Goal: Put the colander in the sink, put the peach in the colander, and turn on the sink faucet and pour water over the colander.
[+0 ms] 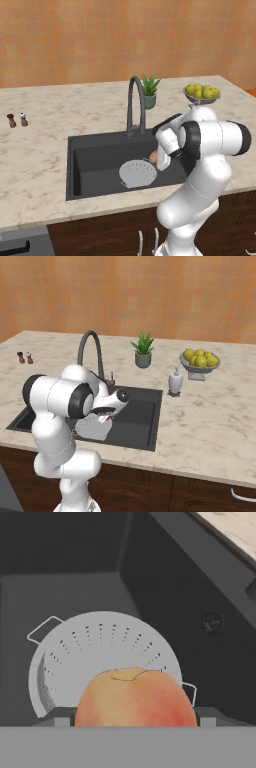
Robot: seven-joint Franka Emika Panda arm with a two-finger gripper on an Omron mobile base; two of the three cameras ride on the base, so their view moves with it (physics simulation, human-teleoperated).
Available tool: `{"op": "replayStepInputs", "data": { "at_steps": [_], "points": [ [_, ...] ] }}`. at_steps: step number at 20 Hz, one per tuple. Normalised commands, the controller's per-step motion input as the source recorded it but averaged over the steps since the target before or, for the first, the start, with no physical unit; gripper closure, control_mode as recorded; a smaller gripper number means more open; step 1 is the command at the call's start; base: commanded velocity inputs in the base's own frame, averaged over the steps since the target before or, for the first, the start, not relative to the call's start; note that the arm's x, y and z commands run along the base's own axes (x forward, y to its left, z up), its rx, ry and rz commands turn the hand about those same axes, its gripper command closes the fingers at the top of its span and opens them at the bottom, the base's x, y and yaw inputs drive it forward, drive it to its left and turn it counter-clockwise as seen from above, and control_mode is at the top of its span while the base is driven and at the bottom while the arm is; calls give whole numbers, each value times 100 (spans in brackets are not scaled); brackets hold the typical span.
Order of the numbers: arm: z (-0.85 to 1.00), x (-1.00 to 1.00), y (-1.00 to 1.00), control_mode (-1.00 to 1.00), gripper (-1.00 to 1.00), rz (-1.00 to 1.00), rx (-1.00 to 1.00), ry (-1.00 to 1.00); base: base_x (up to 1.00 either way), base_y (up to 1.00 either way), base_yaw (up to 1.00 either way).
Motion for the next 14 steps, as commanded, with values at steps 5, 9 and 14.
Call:
{"op": "replayStepInputs", "data": {
  "at_steps": [5, 9, 14],
  "points": [
    [-45, 0, 0, -100, 100, 6, -1, 0, 0, 0, 0],
    [-47, 2, 0, -100, 100, 8, 0, 0, 0, 0, 0],
    [-44, 7, 4, -100, 100, 6, 0, -1, 0, 0, 0]
  ]
}}
